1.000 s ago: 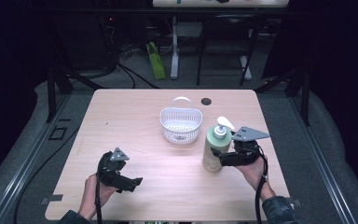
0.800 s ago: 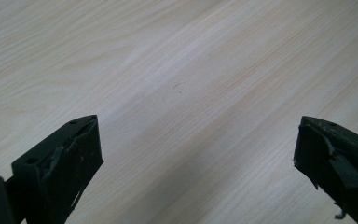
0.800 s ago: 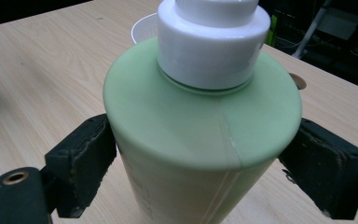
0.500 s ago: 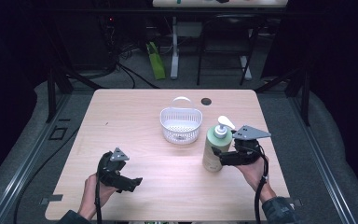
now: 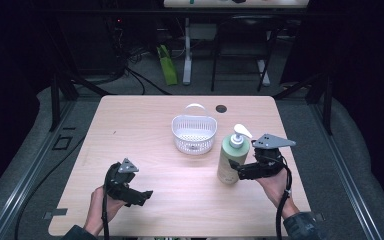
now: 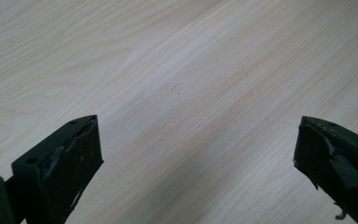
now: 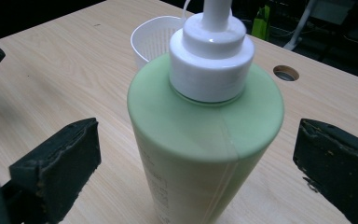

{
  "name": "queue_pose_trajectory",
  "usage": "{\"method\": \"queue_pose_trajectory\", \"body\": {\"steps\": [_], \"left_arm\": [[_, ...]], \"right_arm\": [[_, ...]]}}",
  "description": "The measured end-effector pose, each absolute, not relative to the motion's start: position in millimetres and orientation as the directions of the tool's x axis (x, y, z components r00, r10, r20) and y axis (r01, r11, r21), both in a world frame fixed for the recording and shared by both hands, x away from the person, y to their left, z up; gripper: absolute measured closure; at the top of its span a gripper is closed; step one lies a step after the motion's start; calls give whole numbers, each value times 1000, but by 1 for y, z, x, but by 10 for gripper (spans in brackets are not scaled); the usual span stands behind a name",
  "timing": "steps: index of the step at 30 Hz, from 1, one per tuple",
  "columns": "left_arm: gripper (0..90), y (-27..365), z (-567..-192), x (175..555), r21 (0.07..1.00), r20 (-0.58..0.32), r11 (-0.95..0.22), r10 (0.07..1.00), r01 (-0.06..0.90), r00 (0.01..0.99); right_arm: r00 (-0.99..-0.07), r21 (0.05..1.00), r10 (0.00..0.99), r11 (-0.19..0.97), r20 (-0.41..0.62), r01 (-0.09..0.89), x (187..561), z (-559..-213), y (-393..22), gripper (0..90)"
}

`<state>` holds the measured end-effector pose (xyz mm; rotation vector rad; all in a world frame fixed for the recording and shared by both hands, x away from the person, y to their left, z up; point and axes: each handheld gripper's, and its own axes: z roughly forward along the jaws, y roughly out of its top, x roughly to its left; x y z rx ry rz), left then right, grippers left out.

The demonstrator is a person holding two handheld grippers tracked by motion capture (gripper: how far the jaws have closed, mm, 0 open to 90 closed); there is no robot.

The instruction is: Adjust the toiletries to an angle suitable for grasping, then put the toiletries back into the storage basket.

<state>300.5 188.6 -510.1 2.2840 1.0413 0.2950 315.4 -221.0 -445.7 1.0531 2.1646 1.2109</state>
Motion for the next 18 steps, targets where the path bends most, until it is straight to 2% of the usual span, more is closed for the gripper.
{"method": "queue_pose_trajectory", "body": {"steps": [6, 18], "left_arm": [[4, 191, -511, 300, 612, -44, -503, 749, 611, 661], [3, 191, -510, 300, 612, -43, -506, 746, 608, 665]], "right_arm": [[-624, 873, 781, 303, 1, 381, 316, -443, -221, 0], [-591, 898, 806, 245, 20, 365, 319, -443, -218, 0]]}}
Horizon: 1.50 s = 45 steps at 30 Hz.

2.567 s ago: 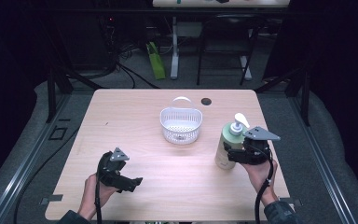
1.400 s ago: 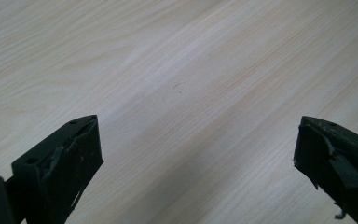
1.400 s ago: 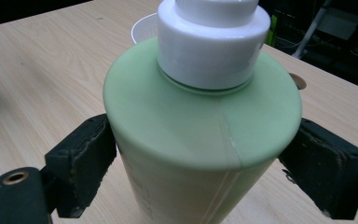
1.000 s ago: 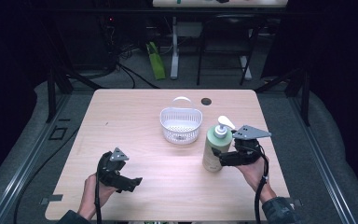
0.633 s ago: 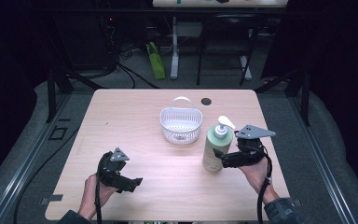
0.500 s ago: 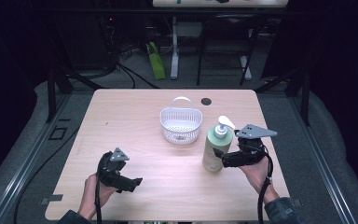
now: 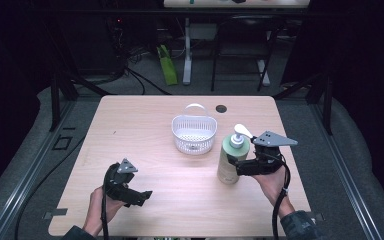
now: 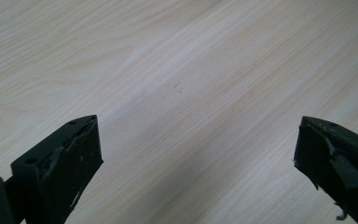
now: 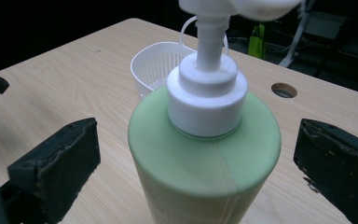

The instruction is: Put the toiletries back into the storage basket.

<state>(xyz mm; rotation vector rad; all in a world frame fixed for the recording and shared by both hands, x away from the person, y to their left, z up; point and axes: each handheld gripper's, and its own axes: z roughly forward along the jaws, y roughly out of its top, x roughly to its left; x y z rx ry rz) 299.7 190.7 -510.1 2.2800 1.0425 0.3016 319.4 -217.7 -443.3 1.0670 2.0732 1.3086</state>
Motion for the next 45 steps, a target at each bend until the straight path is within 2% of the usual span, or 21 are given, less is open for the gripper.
{"method": "queue_pose_trajectory", "body": {"steps": [7, 10, 11, 12, 14, 33, 45], "left_arm": [[3, 190, -510, 299, 613, -43, -506, 745, 606, 666], [2, 190, -510, 299, 613, -44, -506, 745, 607, 666], [2, 190, -510, 299, 613, -44, -506, 745, 607, 666], [2, 190, -510, 299, 613, -43, -506, 745, 606, 666], [2, 190, -510, 299, 614, -43, -506, 745, 606, 666], [2, 190, -510, 300, 611, -47, -508, 743, 608, 668], [3, 190, -510, 300, 610, -45, -506, 746, 610, 664]], "right_arm": [[-561, 927, 827, 196, 18, 319, 320, -439, -218, 68], [-551, 938, 834, 161, 38, 307, 324, -438, -219, 150], [-551, 938, 834, 161, 38, 307, 324, -438, -219, 150], [-549, 941, 834, 141, 55, 308, 325, -439, -220, 207], [-545, 943, 836, 136, 56, 304, 326, -440, -221, 255], [-558, 976, 830, 114, 11, 188, 323, -436, -213, 596], [-551, 981, 834, 92, 18, 172, 323, -434, -212, 681]]}}
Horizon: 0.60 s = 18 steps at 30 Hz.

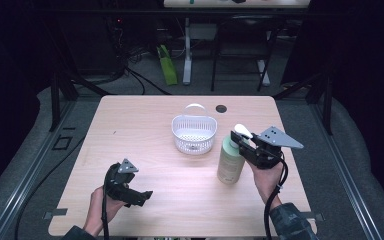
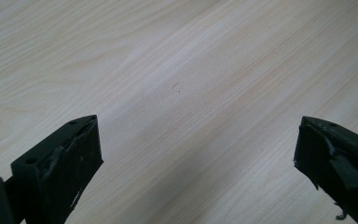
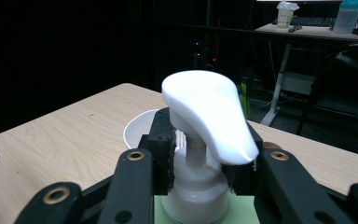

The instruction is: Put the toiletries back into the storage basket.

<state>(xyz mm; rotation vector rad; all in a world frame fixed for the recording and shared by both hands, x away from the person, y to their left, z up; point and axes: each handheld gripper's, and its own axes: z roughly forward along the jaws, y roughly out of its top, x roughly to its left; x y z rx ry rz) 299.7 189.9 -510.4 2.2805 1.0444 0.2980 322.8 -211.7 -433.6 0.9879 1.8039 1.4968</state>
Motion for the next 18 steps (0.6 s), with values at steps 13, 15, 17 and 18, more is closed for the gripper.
{"method": "queue_pose_trajectory", "body": {"steps": [13, 15, 17, 18], "left_arm": [[3, 190, -510, 300, 610, -46, -507, 745, 609, 665], [3, 190, -510, 300, 611, -47, -505, 746, 610, 664], [3, 190, -510, 300, 611, -48, -505, 746, 610, 665], [3, 190, -511, 300, 610, -48, -505, 745, 610, 665]], "right_arm": [[-553, 983, 832, 73, 33, 168, 323, -434, -212, 689], [-553, 983, 833, 72, 33, 168, 323, -433, -211, 688], [-553, 983, 833, 71, 33, 166, 323, -433, -212, 687], [-552, 984, 833, 70, 34, 166, 323, -433, -211, 685]]}}
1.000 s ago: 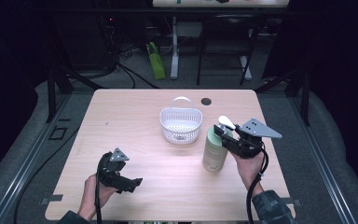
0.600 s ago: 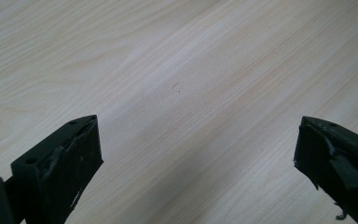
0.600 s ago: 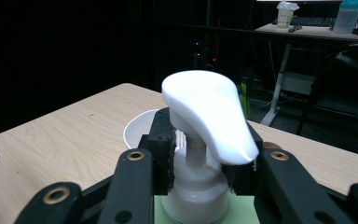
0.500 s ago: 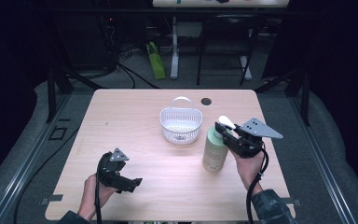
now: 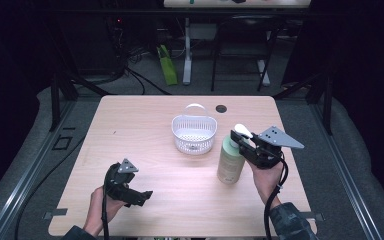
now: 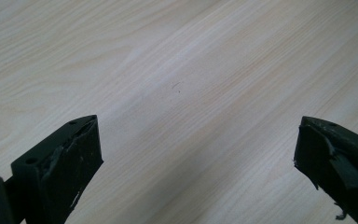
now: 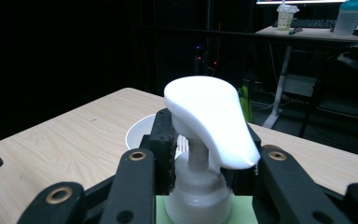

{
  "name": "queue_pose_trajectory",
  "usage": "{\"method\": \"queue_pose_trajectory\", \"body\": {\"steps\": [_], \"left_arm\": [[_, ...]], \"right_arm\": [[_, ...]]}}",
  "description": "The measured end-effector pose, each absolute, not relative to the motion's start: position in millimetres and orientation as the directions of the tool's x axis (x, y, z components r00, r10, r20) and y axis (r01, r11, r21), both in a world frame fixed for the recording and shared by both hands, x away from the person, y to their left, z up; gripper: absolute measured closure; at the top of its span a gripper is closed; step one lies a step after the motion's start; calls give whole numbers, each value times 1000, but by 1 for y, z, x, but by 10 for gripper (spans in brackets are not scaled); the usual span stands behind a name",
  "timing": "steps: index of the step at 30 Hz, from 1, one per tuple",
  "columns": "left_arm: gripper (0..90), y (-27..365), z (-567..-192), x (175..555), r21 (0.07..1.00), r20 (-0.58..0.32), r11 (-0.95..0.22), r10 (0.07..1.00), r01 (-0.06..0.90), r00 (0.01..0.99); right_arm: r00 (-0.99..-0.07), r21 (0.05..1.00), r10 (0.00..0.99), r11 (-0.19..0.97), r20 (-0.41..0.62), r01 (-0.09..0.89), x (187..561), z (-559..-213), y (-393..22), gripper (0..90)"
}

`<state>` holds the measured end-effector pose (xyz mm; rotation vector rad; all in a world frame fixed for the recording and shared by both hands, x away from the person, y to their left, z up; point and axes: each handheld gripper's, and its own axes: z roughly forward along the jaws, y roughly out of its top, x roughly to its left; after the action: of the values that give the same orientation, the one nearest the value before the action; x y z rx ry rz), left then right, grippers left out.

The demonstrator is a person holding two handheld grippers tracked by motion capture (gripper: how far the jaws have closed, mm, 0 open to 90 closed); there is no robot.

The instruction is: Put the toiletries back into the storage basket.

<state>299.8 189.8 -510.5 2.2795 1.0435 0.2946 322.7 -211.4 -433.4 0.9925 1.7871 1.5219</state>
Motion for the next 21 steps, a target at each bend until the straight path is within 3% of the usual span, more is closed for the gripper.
{"method": "queue_pose_trajectory", "body": {"steps": [21], "left_arm": [[6, 190, -510, 300, 607, -49, -508, 744, 611, 667]], "right_arm": [[-562, 986, 823, 16, 80, 164, 323, -434, -212, 669]]}}
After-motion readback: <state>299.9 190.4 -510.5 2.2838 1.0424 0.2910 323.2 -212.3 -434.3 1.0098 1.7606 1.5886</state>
